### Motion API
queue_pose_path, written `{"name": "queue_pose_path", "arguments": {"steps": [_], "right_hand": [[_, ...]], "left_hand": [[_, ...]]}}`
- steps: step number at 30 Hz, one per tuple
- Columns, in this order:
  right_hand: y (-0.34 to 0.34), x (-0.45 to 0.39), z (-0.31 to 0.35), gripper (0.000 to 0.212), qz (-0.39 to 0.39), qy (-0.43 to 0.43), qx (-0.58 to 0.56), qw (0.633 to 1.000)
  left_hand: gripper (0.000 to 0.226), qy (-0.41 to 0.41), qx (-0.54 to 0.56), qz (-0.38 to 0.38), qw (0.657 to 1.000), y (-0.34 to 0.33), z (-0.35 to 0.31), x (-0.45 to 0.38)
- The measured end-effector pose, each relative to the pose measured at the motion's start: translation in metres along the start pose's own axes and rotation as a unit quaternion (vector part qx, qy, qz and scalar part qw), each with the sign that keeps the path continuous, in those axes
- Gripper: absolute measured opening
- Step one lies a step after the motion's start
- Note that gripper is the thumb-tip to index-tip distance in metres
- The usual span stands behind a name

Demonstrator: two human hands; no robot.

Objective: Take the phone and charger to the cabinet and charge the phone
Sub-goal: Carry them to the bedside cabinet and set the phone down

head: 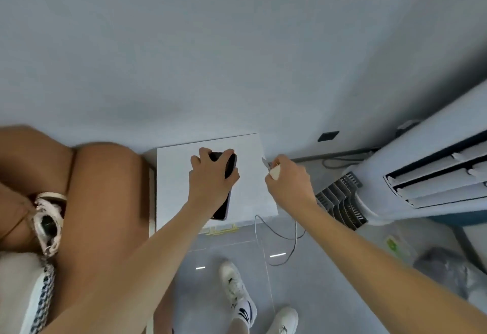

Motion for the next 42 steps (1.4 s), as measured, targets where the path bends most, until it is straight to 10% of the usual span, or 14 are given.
{"name": "queue_pose_path", "arguments": {"steps": [17,37,42], "right_hand": [[-0.184,-0.248,-0.11,0.014,0.019,0.008,-0.014,1.0],[-0.2,-0.288,-0.135,0.011,0.035,-0.003,-0.11,0.993],[-0.182,-0.276,-0.14,0.011,0.028,0.002,-0.142,0.99]], "left_hand": [[0.047,0.058,-0.021,0.043,0.997,-0.228,0.056,-0.2],[0.055,0.093,-0.088,-0.04,0.991,-0.248,0.066,-0.222],[0.028,0.013,0.182,-0.076,0.98,-0.239,0.021,-0.199]]}}
Point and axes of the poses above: each hand's wrist, its own x-axis away from the middle knuckle, its own y-axis out of the back of the hand, z = x × y, the point moved 3 cm from there along -x, towards the middle knuckle, and after that the axes turned 13 degrees about -x, right-handed, at the moved point
